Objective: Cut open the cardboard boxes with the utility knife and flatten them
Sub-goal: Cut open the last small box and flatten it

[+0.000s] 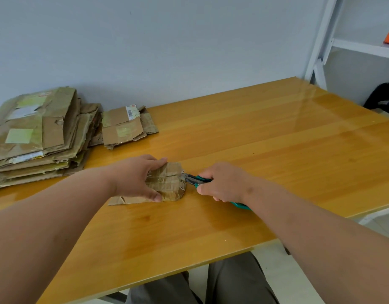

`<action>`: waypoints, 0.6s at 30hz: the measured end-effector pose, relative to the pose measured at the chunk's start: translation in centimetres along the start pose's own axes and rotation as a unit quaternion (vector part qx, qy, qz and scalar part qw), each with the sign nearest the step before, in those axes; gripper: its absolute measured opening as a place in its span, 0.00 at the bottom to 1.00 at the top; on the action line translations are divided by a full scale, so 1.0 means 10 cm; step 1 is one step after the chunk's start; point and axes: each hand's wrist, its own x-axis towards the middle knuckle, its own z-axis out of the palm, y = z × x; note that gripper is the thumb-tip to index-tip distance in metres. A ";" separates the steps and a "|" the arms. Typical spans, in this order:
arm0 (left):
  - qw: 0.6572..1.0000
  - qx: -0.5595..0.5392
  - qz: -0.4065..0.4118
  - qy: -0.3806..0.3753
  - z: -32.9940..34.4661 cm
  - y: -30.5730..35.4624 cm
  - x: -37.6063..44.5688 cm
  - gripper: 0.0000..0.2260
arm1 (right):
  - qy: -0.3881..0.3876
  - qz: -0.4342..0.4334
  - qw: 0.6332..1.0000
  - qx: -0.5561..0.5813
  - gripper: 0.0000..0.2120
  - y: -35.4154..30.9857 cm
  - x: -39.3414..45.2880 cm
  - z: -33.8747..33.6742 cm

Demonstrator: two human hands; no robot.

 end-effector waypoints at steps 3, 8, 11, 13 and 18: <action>1.000 -0.001 -0.001 -0.002 -0.01 0.01 0.01 0.49 | -0.007 -0.014 1.000 -0.010 0.13 0.03 -0.04 0.02; 1.000 -0.001 -0.002 -0.007 -0.02 0.01 0.02 0.50 | -0.033 -0.020 0.999 0.038 0.13 0.10 -0.05 -0.01; 1.000 -0.008 -0.002 -0.006 0.00 -0.02 0.01 0.50 | -0.070 -0.012 0.995 0.063 0.09 0.11 -0.03 -0.07; 1.000 -0.018 -0.001 -0.001 0.00 -0.03 0.02 0.50 | -0.105 0.000 0.993 0.053 0.12 0.11 -0.01 -0.13; 0.998 -0.055 -0.009 0.032 0.06 -0.03 -0.03 0.51 | 0.052 0.046 0.998 0.011 0.10 0.30 0.13 -0.34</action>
